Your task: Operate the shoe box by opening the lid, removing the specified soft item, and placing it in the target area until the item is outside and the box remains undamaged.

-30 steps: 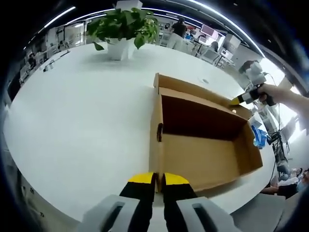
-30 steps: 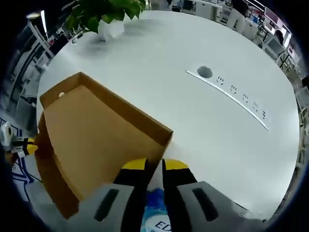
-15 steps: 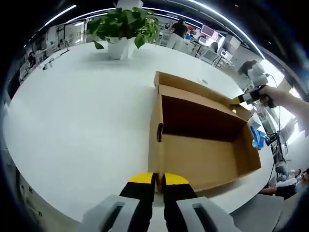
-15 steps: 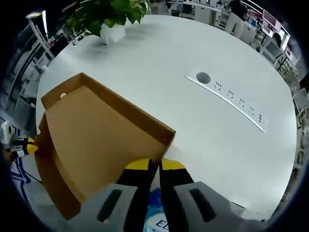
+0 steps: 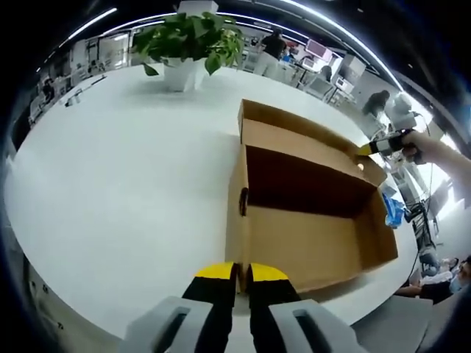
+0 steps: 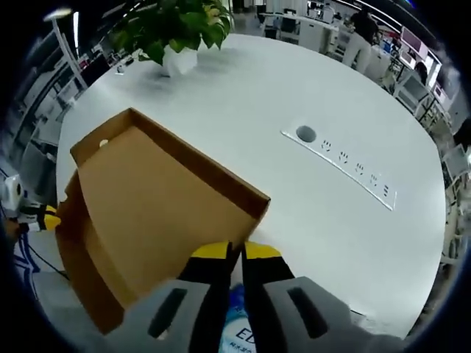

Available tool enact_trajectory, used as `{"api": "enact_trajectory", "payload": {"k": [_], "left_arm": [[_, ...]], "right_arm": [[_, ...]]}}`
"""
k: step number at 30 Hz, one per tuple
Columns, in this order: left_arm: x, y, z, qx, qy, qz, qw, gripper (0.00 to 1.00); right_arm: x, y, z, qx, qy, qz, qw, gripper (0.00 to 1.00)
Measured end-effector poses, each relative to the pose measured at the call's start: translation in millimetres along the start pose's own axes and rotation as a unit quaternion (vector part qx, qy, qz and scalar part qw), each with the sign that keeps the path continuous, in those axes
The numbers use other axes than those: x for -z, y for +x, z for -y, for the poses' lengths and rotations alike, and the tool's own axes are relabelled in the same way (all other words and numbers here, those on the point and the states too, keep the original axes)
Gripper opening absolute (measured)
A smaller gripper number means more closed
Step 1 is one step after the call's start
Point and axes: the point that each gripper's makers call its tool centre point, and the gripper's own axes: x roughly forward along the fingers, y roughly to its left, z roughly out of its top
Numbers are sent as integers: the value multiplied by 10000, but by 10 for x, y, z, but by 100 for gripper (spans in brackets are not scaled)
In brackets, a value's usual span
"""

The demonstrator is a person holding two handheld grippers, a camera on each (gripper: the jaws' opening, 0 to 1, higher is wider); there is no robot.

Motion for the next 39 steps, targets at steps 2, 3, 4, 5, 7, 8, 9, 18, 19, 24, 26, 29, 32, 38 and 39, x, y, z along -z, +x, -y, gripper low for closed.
{"api": "enact_trajectory", "payload": {"k": [2,3,4,5,7,8,9,18,19,24,26,29,32,38,39], "left_arm": [[0,1,-2,8,-23,19,10000,5],[-2,7,-6,10,-25,30,10000,5],[-2,7,-6,11,-24,33,10000,5],[-2,8,-6,17,-29,43,10000,5],[-5,12,-9,35,-48,61,10000,5],[-5,13,-11,41,-52,67,10000,5],[-5,14,-11,45,-53,72,10000,5],[-6,14,-6,34,-56,100,9999,5],[-10,15,-6,39,-71,120,9999,5],[-9,10,-5,34,-115,180,9998,5],[-9,11,-5,26,-101,179,9998,5],[-9,11,-4,28,-108,196,9997,5],[-9,11,-6,40,-124,226,9997,5],[-5,10,0,64,-103,246,9996,5],[-3,8,2,69,-94,259,9996,5]], "right_arm": [[-15,-28,-4,15,-4,61,10000,3],[-25,-47,-7,29,-7,107,9999,3],[-27,-51,-8,32,-7,117,9999,3],[-32,-68,-14,45,-18,154,9999,3],[-53,-97,-14,85,-49,270,9996,2],[-60,-109,-14,95,-35,311,9995,2],[-66,-129,-18,93,-22,367,9993,2],[-117,-313,-39,-4,166,846,9963,2],[-118,-328,-44,-7,164,877,9960,2],[-141,-417,-80,-25,133,1086,9940,1],[-164,-462,-98,-75,138,1227,9923,1],[-185,-541,-117,-135,147,1412,9898,1],[-179,-593,-137,-148,132,1490,9886,1],[-173,-711,-199,-94,119,1768,9841,0],[-170,-730,-205,-94,102,1802,9835,0]]}}
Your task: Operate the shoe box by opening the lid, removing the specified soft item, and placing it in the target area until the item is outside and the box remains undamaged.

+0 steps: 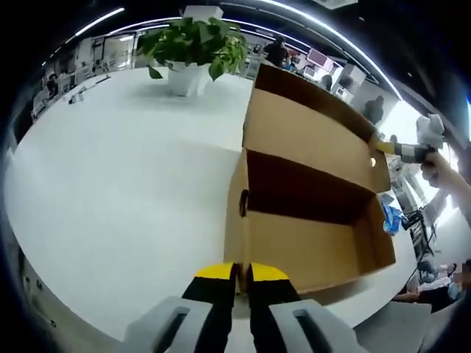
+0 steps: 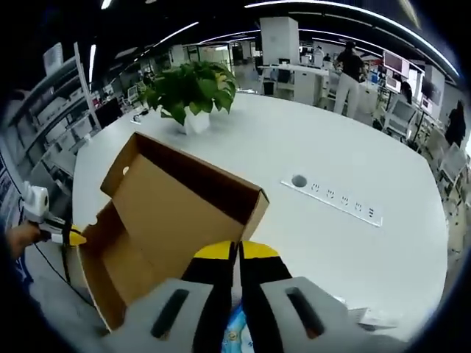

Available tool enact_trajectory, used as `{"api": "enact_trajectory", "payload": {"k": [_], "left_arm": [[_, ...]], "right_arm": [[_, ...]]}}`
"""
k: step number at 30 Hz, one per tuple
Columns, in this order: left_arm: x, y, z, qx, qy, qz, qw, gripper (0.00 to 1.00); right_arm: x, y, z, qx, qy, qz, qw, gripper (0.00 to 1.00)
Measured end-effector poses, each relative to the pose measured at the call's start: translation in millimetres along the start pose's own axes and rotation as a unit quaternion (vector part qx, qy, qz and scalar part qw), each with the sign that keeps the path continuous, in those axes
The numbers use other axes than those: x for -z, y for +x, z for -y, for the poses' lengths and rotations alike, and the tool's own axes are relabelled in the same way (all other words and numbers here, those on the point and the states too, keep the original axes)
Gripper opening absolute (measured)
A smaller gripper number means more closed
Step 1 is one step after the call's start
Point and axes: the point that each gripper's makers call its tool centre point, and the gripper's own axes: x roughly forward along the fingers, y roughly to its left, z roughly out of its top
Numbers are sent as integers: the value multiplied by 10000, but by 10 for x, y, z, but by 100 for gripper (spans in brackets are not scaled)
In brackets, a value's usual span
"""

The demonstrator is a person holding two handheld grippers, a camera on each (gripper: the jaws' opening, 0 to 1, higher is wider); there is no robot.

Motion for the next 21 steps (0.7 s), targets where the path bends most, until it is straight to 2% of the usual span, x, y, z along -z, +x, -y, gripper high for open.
{"api": "enact_trajectory", "payload": {"k": [11,21], "left_arm": [[-5,-1,2,44,66,17,10000,5],[-17,-1,-14,92,108,107,9998,5]], "right_arm": [[-16,-226,-113,49,-93,469,9988,0],[67,-421,-173,143,-290,823,9961,0]]}}
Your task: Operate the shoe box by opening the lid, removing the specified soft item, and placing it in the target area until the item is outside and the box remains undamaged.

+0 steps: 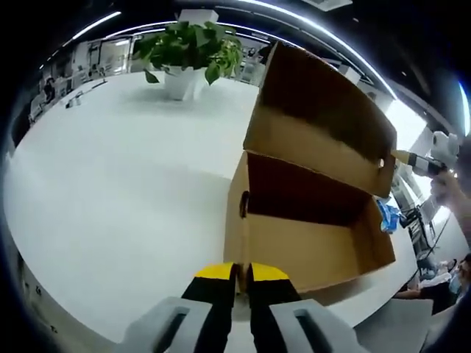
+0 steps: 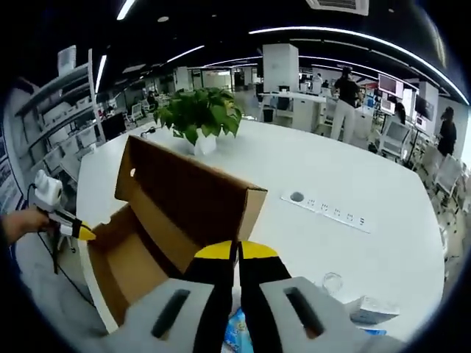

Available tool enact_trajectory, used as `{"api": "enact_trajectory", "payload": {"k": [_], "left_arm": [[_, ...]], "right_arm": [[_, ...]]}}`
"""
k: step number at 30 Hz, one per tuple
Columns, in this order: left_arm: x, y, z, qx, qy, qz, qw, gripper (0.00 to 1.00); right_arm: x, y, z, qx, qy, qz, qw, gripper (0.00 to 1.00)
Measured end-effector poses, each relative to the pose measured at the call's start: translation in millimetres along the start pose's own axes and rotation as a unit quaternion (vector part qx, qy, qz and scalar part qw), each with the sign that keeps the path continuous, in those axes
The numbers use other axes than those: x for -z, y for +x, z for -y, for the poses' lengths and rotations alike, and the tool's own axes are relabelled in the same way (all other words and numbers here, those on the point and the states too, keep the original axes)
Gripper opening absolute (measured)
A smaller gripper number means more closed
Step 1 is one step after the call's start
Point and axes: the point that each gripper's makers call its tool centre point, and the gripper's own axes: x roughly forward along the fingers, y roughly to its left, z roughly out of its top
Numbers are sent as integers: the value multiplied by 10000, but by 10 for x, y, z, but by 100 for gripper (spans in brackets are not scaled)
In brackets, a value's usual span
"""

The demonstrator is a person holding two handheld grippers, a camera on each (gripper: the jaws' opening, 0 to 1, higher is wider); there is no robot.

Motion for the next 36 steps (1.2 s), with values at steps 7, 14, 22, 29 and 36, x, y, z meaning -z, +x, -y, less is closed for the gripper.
{"api": "enact_trajectory", "payload": {"k": [7,14,22,29,36], "left_arm": [[-8,4,-5,-22,35,11,10000,5],[-11,0,-3,-3,19,80,10000,5],[-22,-17,18,69,203,287,9994,6],[-36,-16,22,75,303,314,9990,6],[-49,-16,18,68,624,345,9974,9]], "right_arm": [[21,-127,-100,24,-80,186,9998,0],[84,-266,-224,38,-215,379,9990,0],[185,-402,-373,233,-622,536,9963,0],[313,-496,-473,267,-586,539,9965,1],[446,-556,-576,324,-460,536,9970,1]]}}
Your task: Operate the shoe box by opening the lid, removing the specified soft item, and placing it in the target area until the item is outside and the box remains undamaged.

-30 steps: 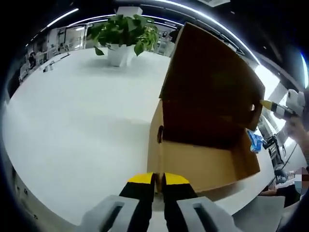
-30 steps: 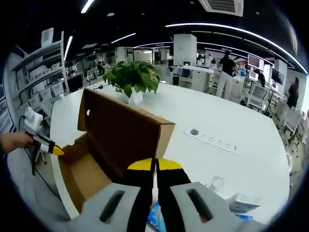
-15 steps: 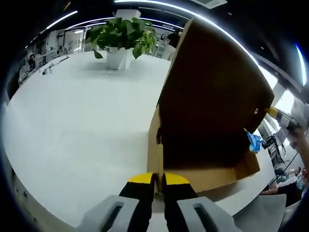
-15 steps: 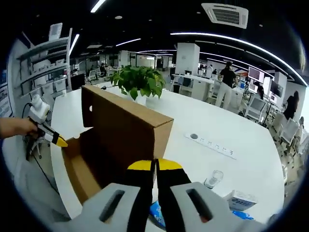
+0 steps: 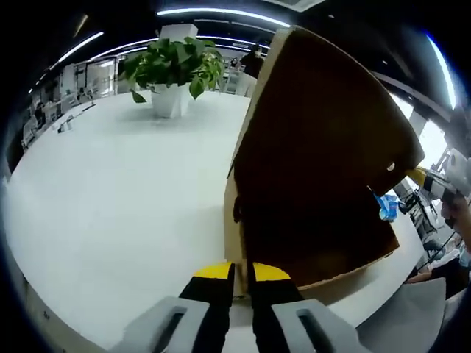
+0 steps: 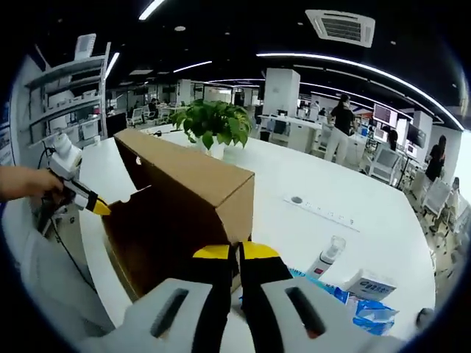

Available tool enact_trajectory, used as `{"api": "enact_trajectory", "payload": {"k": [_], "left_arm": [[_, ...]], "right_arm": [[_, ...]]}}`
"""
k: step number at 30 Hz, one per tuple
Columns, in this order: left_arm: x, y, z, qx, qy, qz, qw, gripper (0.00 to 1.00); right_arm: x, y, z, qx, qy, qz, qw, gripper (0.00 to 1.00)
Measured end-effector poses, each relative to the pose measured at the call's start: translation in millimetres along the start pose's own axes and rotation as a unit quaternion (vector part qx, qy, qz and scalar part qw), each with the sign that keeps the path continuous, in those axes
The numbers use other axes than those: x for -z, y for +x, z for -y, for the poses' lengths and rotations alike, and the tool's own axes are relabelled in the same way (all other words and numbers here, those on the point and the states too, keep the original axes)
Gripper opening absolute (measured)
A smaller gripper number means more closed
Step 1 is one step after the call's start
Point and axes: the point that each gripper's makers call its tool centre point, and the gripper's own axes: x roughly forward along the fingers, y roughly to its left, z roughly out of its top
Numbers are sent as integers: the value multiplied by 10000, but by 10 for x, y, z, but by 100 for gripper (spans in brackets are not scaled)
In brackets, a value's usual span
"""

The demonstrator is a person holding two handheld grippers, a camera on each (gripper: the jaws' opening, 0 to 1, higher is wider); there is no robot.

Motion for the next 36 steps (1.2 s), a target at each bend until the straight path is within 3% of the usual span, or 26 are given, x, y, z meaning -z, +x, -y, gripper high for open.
{"api": "enact_trajectory", "payload": {"k": [4,16,22,29,36], "left_arm": [[-7,-12,-57,-102,104,36,9999,17],[-13,-151,18,110,455,120,9988,29],[-133,-250,130,189,1151,315,9927,33],[-249,-313,167,218,1524,494,9868,37],[-242,-323,222,389,1762,511,9823,41]], "right_arm": [[69,-36,-62,12,-61,-34,10000,2],[335,-99,-216,-79,-110,-188,9997,4],[404,-145,-318,-290,-157,-165,9993,7],[552,-180,-490,-621,-246,-227,9975,16],[671,-210,-572,-808,-323,-294,9958,19]]}}
